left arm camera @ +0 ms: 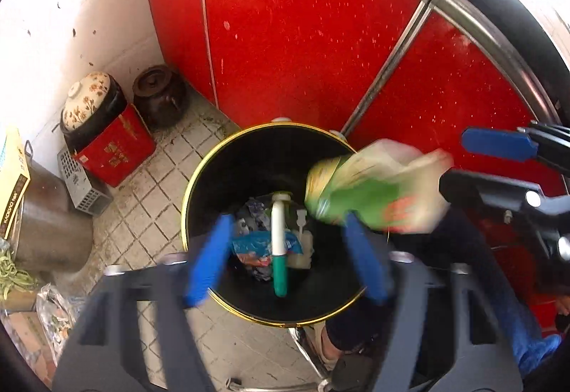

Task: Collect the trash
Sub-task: 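Carry marker and cup over the bin and open both tools, then swing both tools back toward the countertop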

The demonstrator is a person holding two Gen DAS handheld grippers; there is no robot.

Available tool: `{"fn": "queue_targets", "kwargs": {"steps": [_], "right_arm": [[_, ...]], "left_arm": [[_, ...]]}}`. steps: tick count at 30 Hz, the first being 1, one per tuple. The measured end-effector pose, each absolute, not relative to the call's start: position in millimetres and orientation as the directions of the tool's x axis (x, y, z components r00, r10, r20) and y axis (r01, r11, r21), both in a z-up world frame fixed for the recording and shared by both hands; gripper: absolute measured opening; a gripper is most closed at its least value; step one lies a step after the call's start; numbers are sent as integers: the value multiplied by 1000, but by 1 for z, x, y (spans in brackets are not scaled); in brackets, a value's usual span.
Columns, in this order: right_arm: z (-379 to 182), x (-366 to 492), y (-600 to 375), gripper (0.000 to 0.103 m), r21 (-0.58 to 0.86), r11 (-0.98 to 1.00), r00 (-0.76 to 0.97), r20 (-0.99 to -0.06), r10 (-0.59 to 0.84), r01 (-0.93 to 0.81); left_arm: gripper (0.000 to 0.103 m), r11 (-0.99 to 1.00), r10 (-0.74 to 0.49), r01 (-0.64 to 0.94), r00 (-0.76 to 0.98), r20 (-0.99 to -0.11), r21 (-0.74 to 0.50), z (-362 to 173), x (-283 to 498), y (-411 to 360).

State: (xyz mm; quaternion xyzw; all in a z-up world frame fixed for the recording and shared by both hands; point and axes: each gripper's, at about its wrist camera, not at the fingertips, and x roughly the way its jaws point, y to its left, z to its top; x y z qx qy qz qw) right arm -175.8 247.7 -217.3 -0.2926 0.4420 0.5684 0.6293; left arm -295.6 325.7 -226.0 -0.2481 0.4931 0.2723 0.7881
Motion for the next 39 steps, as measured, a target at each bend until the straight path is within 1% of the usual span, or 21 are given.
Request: {"fn": "queue_targets", "kwargs": {"steps": [8, 10, 12, 13, 15, 18, 21, 26, 27, 30, 35, 39], "right_arm": [[-197, -176, 237, 61, 147, 175, -44, -873, 486, -974], [-181, -174, 225, 63, 154, 175, -44, -859, 510, -973], [-160, -171, 213, 65, 154, 178, -34, -839, 543, -972], [-149, -169, 205, 68, 153, 184, -24, -827, 561, -971], [-122, -160, 183, 71, 148, 210, 8, -799, 601, -967], [-85, -134, 140, 71, 133, 281, 85, -757, 648, -951], [-57, -101, 94, 71, 118, 389, 186, -729, 658, -914], [-20, -45, -10, 72, 102, 593, 370, -695, 617, -799], [-19, -37, -30, 73, 96, 631, 404, -692, 599, -770], [-12, -17, -99, 74, 92, 754, 517, -675, 527, -650], [-14, 1, -197, 75, 110, 873, 613, -671, 417, -475], [-26, 8, -244, 75, 124, 913, 631, -687, 361, -388]], "left_arm": [[70, 730, 211, -676, 363, -907, -101, -210, -298, 319], [80, 735, 227, -671, 376, -898, -95, -198, -296, 317], [85, 746, 251, -661, 391, -885, -80, -183, -293, 311], [86, 761, 263, -645, 411, -873, -74, -170, -290, 307], [88, 789, 277, -610, 451, -849, -67, -147, -282, 298], [90, 844, 277, -534, 518, -809, -53, -114, -261, 278], [90, 902, 231, -428, 581, -780, -51, -89, -230, 254], [90, 987, 88, -159, 681, -727, -30, -50, -153, 187], [90, 994, 62, -108, 694, -718, -18, -45, -139, 171], [90, 997, -67, 76, 714, -697, -18, -27, -95, 120], [90, 967, -212, 251, 697, -685, -44, -17, -45, 50], [90, 942, -264, 334, 668, -695, -37, -17, -23, 2]]}}
